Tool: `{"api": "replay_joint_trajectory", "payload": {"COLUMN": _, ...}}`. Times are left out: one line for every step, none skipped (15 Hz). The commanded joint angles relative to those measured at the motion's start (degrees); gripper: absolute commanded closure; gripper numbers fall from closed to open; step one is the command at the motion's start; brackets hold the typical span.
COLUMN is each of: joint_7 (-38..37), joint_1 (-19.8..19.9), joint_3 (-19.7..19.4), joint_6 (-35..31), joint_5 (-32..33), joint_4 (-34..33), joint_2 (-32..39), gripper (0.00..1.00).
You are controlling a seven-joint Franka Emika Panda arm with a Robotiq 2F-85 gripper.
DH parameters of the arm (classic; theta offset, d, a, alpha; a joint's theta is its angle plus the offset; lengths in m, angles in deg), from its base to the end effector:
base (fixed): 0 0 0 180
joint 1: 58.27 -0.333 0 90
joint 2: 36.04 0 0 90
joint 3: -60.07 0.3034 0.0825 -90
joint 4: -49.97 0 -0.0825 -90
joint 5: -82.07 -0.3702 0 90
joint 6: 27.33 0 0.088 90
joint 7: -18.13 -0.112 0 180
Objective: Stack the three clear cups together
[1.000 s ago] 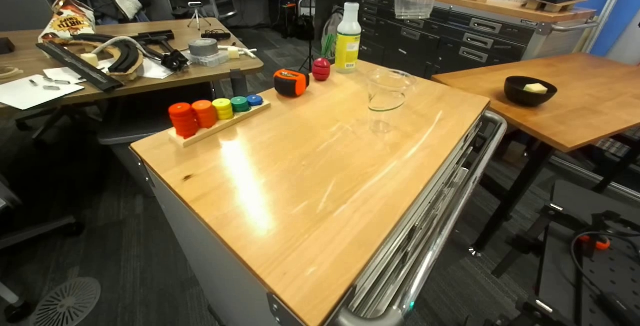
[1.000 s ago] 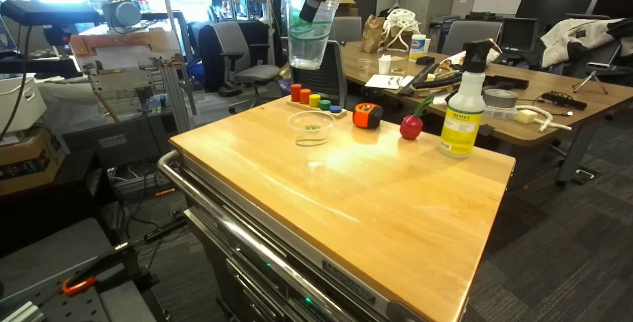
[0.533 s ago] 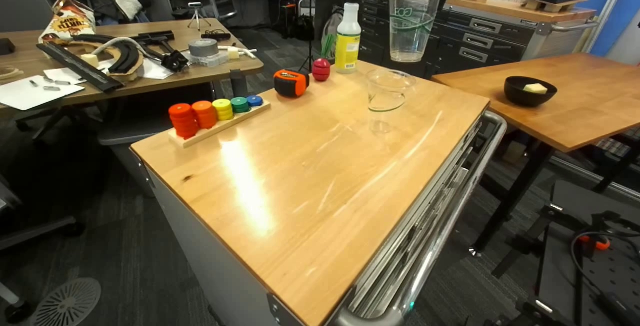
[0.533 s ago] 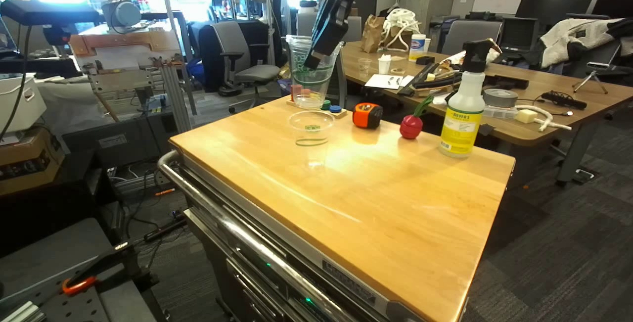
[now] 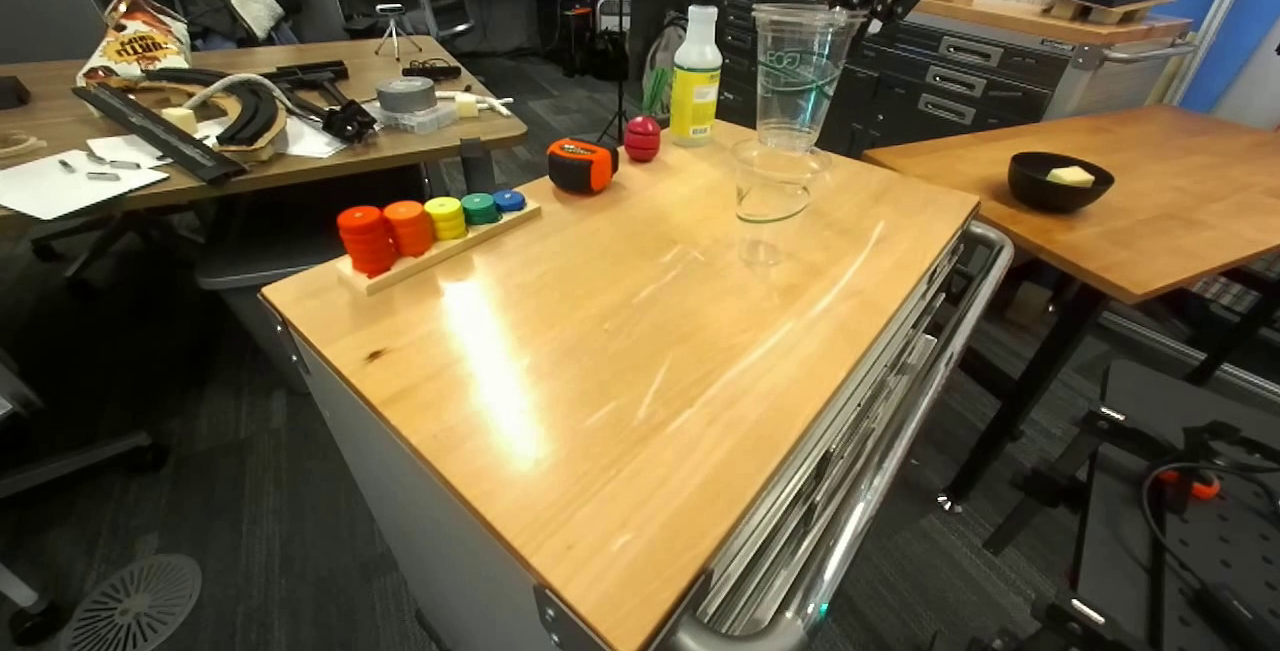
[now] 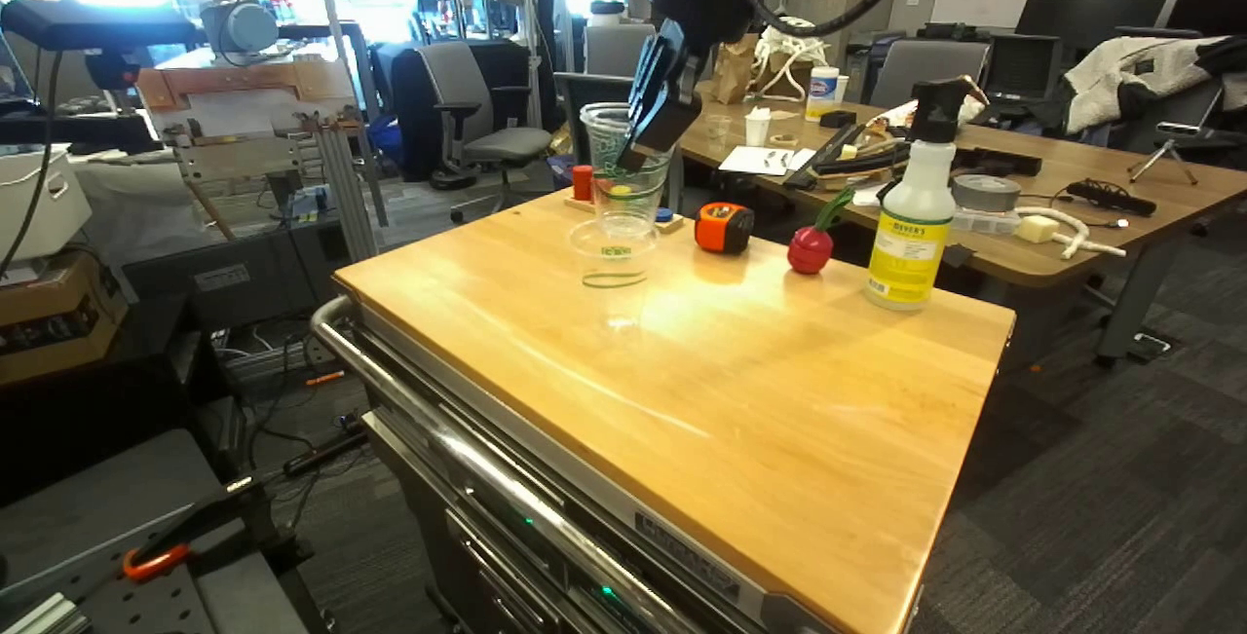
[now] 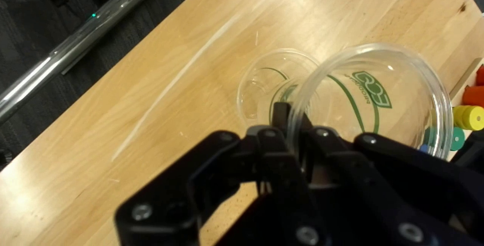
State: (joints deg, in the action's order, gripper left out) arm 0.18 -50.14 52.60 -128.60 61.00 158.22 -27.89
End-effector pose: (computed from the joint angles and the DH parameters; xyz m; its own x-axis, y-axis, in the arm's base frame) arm 0.5405 -0.1142 0.4054 0.7358 -0.5790 -0.3511 -0.6641 -0.7185 -0.2068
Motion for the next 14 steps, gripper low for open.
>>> {"api": "replay_joint_trajectory", "payload": {"joint_7": 2.3, "joint_1": -0.2, "joint_3": 0.3, "joint_6": -2.5, "joint_5": -1.6, "joint_4": 1.2, "joint_2": 0.0, "gripper": 0.99}}
{"api": "replay_joint_trajectory", "payload": {"joint_7": 2.9, "joint_1": -0.3, "joint_3": 0.4, "joint_6": -2.7, "joint_5": -1.8, "joint_4": 1.5, "joint_2": 0.1, "gripper": 0.99}}
{"api": "replay_joint_trajectory", "payload": {"joint_7": 3.4, "joint_1": -0.3, "joint_3": 0.5, "joint_6": -3.1, "joint_5": -1.7, "joint_4": 1.9, "joint_2": 0.3, "gripper": 0.99}}
{"api": "replay_joint_trajectory", "payload": {"joint_7": 3.8, "joint_1": -0.4, "joint_3": 0.7, "joint_6": -3.3, "joint_5": -1.8, "joint_4": 2.1, "joint_2": 0.5, "gripper": 0.99}}
{"api": "replay_joint_trajectory", "payload": {"joint_7": 4.1, "joint_1": -0.5, "joint_3": 0.8, "joint_6": -3.7, "joint_5": -1.5, "joint_4": 2.5, "joint_2": 0.7, "gripper": 0.99}}
{"api": "replay_joint_trajectory", "payload": {"joint_7": 4.3, "joint_1": -0.7, "joint_3": 0.9, "joint_6": -3.9, "joint_5": -1.0, "joint_4": 2.7, "joint_2": 1.1, "gripper": 0.99}}
{"api": "replay_joint_trajectory", "payload": {"joint_7": 4.7, "joint_1": -0.8, "joint_3": 1.0, "joint_6": -4.3, "joint_5": -0.5, "joint_4": 3.3, "joint_2": 1.2, "gripper": 0.99}}
{"api": "replay_joint_trajectory", "payload": {"joint_7": 5.1, "joint_1": -1.0, "joint_3": 1.1, "joint_6": -4.8, "joint_5": 0.3, "joint_4": 3.8, "joint_2": 1.5, "gripper": 0.99}}
{"api": "replay_joint_trajectory", "payload": {"joint_7": 5.3, "joint_1": -1.1, "joint_3": 1.1, "joint_6": -5.2, "joint_5": 1.0, "joint_4": 4.3, "joint_2": 1.8, "gripper": 0.99}}
{"api": "replay_joint_trajectory", "payload": {"joint_7": 5.8, "joint_1": -1.1, "joint_3": 1.1, "joint_6": -6.3, "joint_5": 1.2, "joint_4": 4.9, "joint_2": 2.1, "gripper": 0.99}}
{"api": "replay_joint_trajectory", "payload": {"joint_7": 6.2, "joint_1": -1.1, "joint_3": 1.2, "joint_6": -6.7, "joint_5": 1.3, "joint_4": 5.4, "joint_2": 2.5, "gripper": 0.99}}
{"api": "replay_joint_trajectory", "payload": {"joint_7": 6.6, "joint_1": -1.1, "joint_3": 1.2, "joint_6": -7.3, "joint_5": 1.3, "joint_4": 5.8, "joint_2": 2.8, "gripper": 0.99}}
{"api": "replay_joint_trajectory", "payload": {"joint_7": 7.0, "joint_1": -1.2, "joint_3": 1.3, "joint_6": -7.8, "joint_5": 1.4, "joint_4": 6.1, "joint_2": 3.0, "gripper": 0.99}}
{"api": "replay_joint_trajectory", "payload": {"joint_7": 7.4, "joint_1": -1.3, "joint_3": 1.4, "joint_6": -8.6, "joint_5": 1.4, "joint_4": 6.3, "joint_2": 3.2, "gripper": 0.98}}
